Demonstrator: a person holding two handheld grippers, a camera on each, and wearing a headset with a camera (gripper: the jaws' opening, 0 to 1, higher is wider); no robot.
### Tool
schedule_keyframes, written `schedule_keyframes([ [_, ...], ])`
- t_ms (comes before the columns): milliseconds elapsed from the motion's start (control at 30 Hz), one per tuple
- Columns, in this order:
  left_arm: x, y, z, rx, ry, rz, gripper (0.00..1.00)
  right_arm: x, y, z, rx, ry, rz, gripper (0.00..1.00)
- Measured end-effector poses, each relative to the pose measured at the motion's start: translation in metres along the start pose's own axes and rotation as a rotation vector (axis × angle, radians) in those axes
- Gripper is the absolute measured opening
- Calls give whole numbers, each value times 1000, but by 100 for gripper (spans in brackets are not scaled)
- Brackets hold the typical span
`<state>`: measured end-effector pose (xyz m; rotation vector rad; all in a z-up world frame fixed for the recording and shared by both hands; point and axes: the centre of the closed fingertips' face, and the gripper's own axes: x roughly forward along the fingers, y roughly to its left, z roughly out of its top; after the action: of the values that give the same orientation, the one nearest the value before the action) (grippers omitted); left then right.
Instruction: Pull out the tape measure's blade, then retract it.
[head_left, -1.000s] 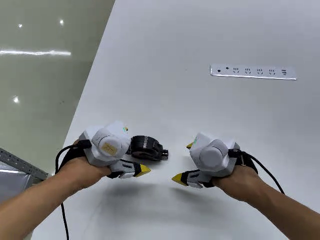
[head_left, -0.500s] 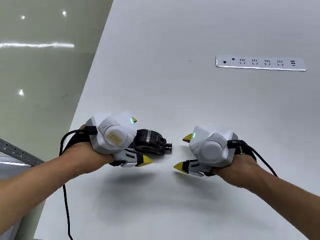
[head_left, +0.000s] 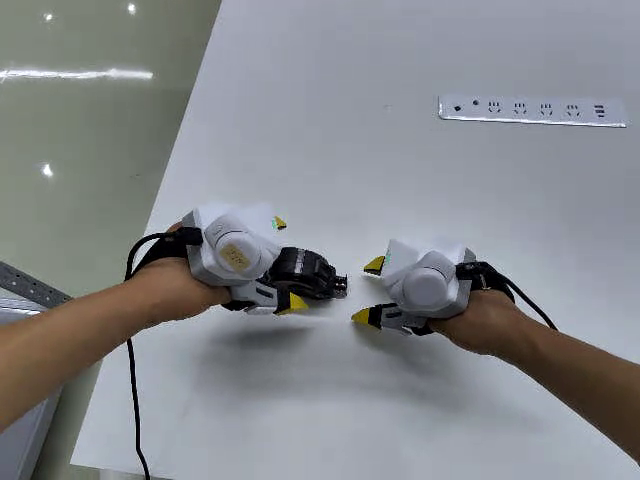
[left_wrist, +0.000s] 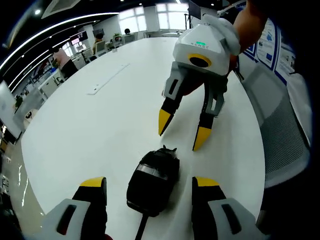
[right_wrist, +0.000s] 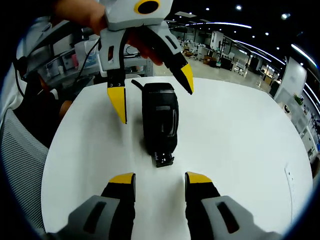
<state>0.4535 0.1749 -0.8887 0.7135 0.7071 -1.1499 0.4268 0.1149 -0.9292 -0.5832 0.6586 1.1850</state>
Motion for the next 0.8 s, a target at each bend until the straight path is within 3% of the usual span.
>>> schedule_keyframes([
  [300, 3, 1, -2, 78, 26, -19, 56, 7, -4, 11, -34, -32, 27, 32],
  [800, 5, -1, -1, 147, 40, -59, 47, 19, -4, 13, -69, -39, 56, 25],
])
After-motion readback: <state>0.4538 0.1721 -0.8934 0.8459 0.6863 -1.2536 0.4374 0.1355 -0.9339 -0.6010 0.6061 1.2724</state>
